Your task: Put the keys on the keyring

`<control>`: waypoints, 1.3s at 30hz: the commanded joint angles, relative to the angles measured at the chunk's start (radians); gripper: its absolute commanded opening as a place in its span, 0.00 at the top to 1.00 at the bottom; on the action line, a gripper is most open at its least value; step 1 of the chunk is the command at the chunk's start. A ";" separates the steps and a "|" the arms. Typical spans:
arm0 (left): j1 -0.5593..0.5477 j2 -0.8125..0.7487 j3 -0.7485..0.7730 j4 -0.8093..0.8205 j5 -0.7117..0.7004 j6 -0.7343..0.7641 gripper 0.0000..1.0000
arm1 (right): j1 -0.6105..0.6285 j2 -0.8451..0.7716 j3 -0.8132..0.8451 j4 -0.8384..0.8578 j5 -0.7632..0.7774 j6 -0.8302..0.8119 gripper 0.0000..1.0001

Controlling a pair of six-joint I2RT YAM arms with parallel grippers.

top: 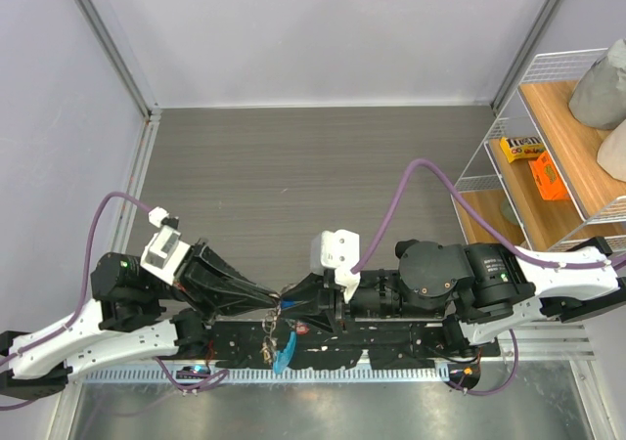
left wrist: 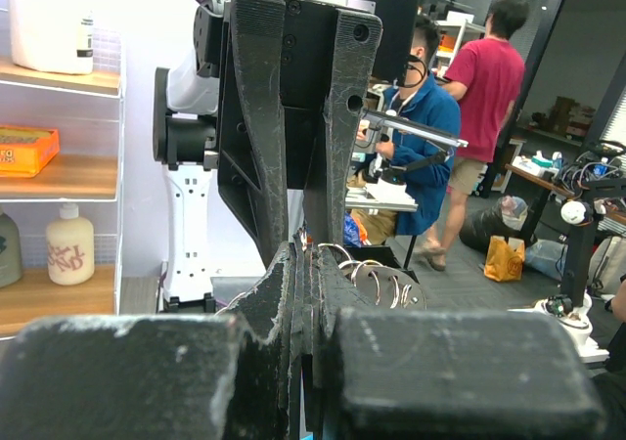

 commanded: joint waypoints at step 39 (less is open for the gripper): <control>0.001 -0.031 0.004 0.023 -0.014 -0.002 1.00 | 0.004 -0.005 0.012 0.091 0.028 -0.023 0.68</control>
